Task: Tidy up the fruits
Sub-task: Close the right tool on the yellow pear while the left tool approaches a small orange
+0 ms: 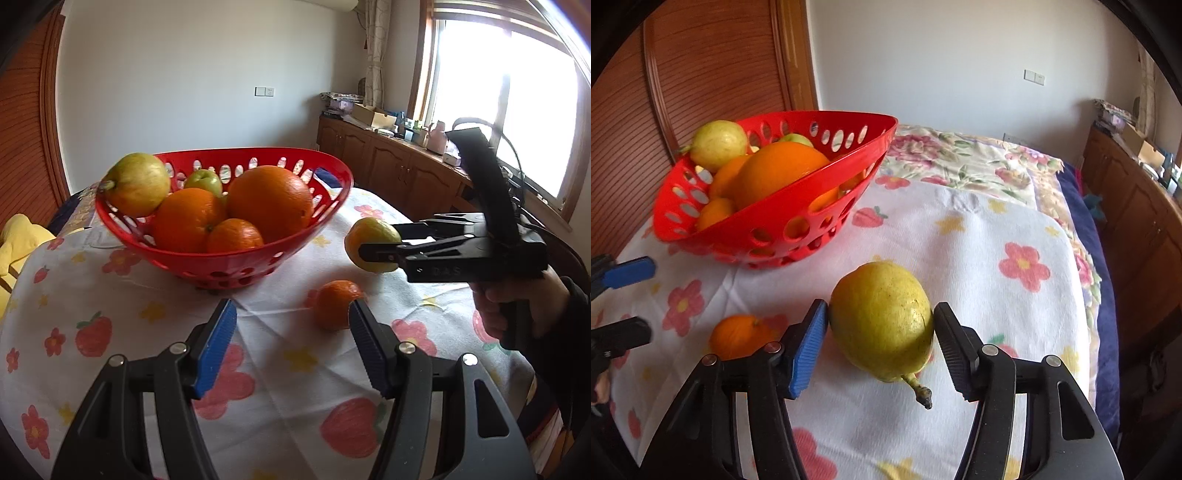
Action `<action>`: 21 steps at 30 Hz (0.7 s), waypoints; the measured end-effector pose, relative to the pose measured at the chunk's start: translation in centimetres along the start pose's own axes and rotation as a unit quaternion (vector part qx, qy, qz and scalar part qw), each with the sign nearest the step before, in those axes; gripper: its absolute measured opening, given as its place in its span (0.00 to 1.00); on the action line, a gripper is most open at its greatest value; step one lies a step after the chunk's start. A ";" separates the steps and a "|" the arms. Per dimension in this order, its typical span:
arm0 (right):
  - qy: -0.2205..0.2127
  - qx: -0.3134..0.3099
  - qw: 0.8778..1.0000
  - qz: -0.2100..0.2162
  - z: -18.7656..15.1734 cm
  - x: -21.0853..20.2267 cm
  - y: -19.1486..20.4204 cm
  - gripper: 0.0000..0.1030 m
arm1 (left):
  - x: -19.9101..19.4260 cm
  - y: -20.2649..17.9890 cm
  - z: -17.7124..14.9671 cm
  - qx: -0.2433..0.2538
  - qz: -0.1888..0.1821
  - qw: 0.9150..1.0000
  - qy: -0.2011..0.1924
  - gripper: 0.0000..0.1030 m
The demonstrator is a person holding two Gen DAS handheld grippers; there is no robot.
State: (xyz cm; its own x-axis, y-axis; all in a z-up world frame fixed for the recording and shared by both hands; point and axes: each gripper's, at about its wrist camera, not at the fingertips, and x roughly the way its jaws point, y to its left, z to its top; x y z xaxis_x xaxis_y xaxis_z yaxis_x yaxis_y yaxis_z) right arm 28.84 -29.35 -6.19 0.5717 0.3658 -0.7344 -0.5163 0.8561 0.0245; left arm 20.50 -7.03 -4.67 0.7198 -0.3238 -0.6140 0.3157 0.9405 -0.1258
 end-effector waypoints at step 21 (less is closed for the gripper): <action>-0.042 0.010 0.998 0.040 -3.4 -5.5 -0.8 0.59 | 4.9 -4.5 1.2 0.029 -0.014 0.998 0.059 0.50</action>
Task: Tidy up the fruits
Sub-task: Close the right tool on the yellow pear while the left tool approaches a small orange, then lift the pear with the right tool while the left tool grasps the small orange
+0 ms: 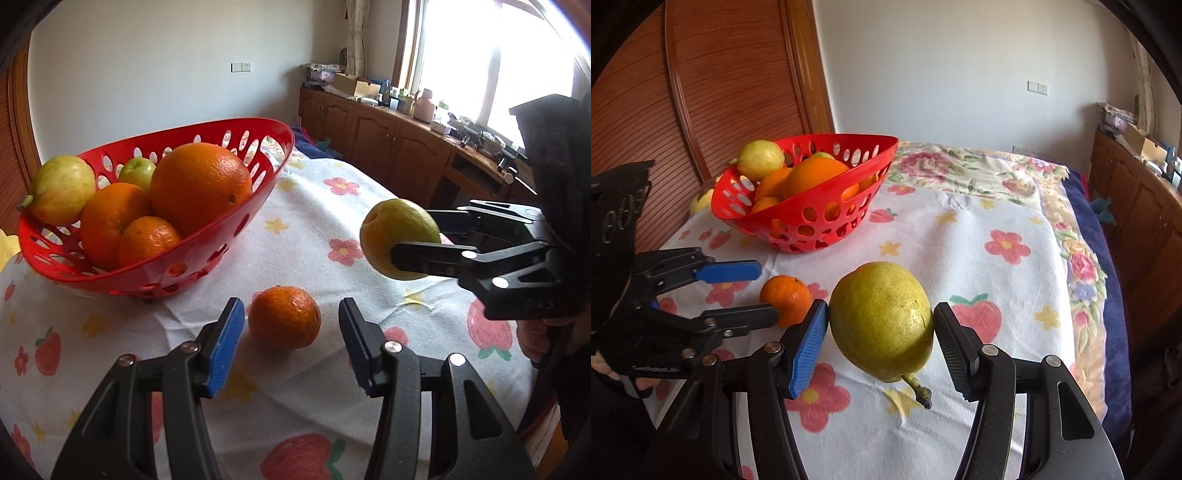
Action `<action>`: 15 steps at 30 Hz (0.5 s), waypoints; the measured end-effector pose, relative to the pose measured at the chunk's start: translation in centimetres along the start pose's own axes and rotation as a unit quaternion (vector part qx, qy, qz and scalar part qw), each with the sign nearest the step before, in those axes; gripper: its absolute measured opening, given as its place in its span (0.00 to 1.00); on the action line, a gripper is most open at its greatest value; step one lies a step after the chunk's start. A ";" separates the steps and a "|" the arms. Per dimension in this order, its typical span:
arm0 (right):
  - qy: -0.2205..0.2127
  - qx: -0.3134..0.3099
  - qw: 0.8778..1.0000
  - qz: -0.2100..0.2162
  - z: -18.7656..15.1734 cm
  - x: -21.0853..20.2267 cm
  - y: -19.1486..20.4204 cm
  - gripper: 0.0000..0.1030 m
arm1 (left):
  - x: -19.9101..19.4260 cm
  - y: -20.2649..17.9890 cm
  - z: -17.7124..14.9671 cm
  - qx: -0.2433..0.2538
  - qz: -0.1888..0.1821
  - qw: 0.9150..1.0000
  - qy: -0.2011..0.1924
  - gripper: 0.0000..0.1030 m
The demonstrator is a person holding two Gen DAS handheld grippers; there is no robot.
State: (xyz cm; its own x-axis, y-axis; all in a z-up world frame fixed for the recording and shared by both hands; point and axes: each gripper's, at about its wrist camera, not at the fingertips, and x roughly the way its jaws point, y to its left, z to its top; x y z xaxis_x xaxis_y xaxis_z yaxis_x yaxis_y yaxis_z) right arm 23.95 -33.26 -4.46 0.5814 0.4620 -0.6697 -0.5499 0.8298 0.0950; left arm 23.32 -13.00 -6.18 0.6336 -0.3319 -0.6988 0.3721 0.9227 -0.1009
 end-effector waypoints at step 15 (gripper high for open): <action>0.005 0.002 1.000 0.011 -1.0 -0.1 0.0 0.59 | 1.8 0.1 0.1 0.003 0.016 0.999 0.030 0.49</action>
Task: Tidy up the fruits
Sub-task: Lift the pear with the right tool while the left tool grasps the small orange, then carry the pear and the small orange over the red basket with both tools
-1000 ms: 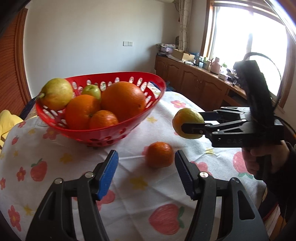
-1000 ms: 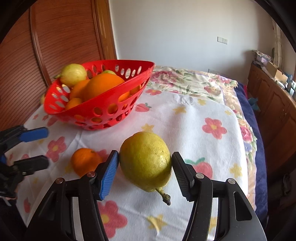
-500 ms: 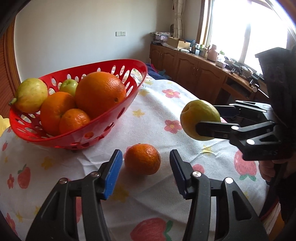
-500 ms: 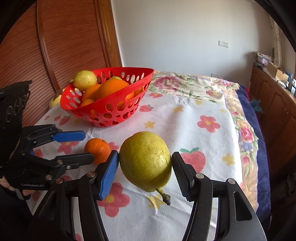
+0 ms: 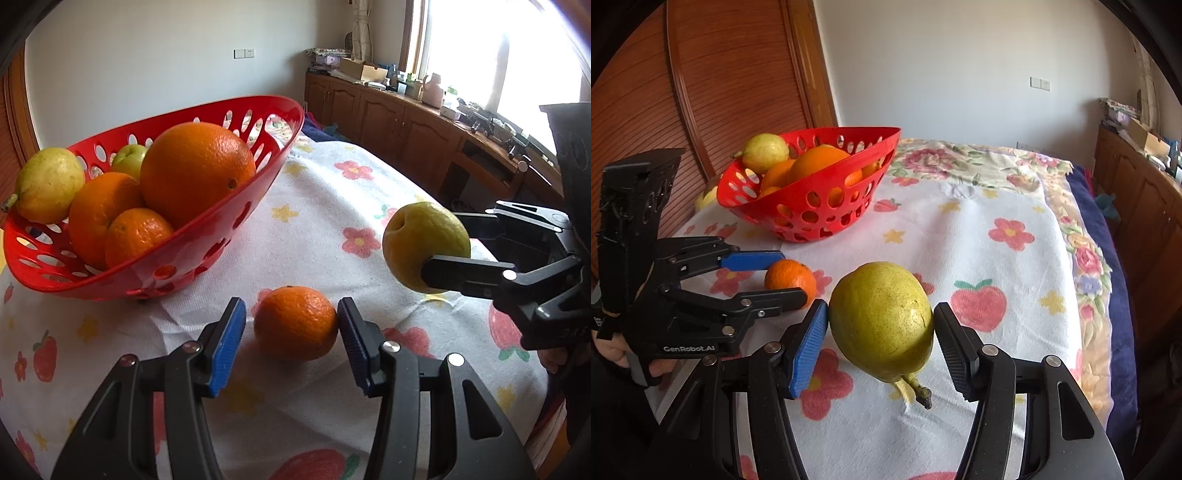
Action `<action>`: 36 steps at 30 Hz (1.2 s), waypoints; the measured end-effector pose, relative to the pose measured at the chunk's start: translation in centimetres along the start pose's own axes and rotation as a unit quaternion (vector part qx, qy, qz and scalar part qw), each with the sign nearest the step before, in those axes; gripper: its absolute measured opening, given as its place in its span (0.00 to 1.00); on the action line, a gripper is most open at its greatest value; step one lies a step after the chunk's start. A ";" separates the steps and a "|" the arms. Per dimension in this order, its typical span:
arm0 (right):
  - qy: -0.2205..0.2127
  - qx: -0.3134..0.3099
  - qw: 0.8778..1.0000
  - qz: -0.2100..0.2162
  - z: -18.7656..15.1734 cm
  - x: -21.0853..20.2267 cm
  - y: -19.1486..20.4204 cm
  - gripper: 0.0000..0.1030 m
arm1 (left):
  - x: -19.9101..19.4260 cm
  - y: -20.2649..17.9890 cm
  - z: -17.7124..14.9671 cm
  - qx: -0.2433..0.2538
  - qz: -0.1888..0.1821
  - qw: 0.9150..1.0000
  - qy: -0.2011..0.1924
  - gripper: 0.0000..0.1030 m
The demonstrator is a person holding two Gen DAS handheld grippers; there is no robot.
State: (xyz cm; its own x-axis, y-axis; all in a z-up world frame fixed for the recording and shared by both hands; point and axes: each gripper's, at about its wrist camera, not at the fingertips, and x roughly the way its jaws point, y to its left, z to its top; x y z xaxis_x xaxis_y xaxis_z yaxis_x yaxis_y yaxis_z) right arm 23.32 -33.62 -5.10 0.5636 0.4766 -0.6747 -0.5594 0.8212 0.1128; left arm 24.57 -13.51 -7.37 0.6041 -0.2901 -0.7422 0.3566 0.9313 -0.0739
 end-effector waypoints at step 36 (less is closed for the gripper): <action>-0.051 -0.017 0.999 -0.006 4.8 -3.3 2.6 0.59 | -11.6 2.2 3.0 0.021 -0.005 0.992 -0.126 0.43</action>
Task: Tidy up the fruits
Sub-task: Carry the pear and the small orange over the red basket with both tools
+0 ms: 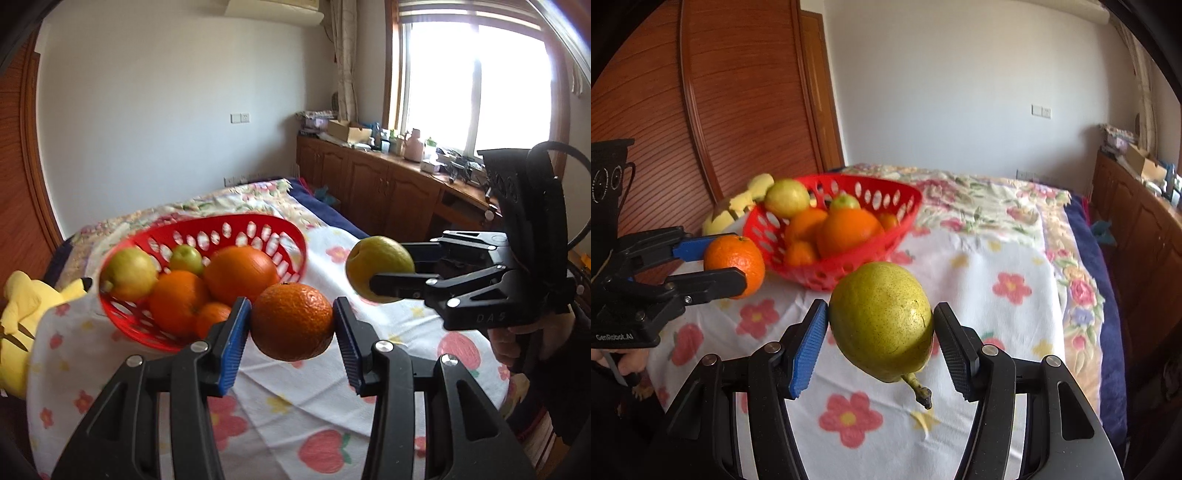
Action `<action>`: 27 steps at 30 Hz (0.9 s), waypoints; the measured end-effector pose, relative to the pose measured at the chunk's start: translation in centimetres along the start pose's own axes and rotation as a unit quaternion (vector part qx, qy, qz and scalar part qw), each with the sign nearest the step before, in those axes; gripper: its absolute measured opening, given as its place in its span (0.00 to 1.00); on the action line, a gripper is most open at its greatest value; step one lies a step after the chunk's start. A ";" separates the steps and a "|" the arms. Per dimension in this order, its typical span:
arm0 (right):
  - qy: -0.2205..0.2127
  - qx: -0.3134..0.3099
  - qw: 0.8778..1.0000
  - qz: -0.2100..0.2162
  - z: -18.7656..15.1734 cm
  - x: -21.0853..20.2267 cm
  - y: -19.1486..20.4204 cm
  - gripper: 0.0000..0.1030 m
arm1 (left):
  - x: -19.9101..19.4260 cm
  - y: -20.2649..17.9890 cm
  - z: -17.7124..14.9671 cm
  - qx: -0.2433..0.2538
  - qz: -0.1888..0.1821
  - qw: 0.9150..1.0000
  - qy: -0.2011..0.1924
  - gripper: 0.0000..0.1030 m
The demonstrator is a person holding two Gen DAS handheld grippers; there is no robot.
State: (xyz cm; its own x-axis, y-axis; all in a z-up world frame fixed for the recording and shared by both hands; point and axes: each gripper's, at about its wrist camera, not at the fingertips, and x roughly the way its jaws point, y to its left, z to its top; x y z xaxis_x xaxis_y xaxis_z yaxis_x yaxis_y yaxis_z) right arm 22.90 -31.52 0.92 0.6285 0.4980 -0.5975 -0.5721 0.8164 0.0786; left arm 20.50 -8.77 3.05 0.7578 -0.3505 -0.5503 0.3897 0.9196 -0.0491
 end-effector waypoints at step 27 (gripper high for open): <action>0.024 -0.070 0.997 0.032 12.3 12.9 0.3 0.59 | 6.0 10.1 3.1 -0.025 0.045 0.999 0.006 0.43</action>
State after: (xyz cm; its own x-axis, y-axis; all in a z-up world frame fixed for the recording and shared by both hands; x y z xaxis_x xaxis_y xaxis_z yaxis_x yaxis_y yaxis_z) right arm 37.35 -21.29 3.00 0.5649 0.5307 -0.6319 -0.6799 0.7333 0.0081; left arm 30.62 -2.16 1.78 0.7827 -0.2640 -0.5637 0.2932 0.9552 -0.0403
